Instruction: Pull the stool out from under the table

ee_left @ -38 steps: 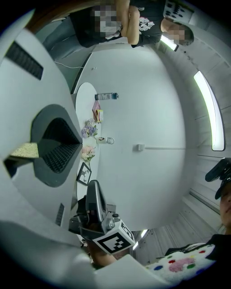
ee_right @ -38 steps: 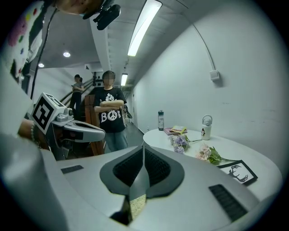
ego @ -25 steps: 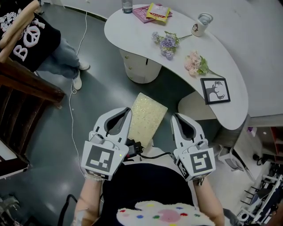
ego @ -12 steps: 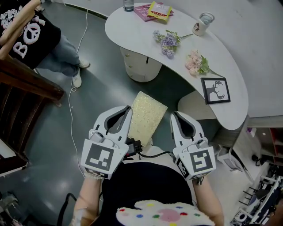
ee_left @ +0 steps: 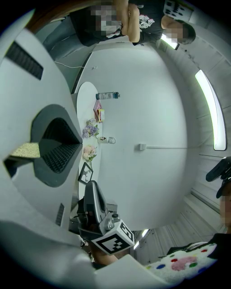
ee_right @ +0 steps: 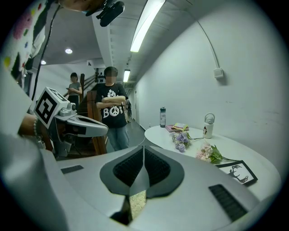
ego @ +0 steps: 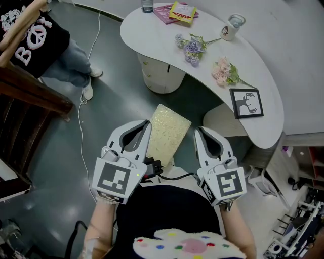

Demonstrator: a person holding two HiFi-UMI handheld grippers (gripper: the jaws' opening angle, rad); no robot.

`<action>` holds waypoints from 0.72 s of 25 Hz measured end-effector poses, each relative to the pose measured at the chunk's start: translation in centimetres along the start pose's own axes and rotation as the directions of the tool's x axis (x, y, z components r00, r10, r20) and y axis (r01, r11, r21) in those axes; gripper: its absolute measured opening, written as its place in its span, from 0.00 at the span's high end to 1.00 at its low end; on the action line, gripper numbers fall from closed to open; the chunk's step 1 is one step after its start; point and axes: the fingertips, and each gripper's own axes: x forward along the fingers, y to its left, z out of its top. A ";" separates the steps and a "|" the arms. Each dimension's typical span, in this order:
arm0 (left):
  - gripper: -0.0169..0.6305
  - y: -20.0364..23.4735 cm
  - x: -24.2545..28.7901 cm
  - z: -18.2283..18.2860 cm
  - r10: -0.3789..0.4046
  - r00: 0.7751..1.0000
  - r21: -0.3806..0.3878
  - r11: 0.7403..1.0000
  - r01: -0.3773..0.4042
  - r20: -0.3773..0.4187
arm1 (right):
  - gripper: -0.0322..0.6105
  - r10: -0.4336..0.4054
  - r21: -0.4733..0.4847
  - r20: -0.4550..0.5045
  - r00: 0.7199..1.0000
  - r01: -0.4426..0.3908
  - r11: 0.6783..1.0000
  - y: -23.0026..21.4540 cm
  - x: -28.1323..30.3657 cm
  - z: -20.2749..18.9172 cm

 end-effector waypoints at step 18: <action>0.95 0.0 -0.2 0.0 -0.004 1.000 0.009 1.000 0.004 0.007 | 0.89 -0.003 -0.016 -0.005 1.000 0.003 1.000 0.4 -0.1 -0.2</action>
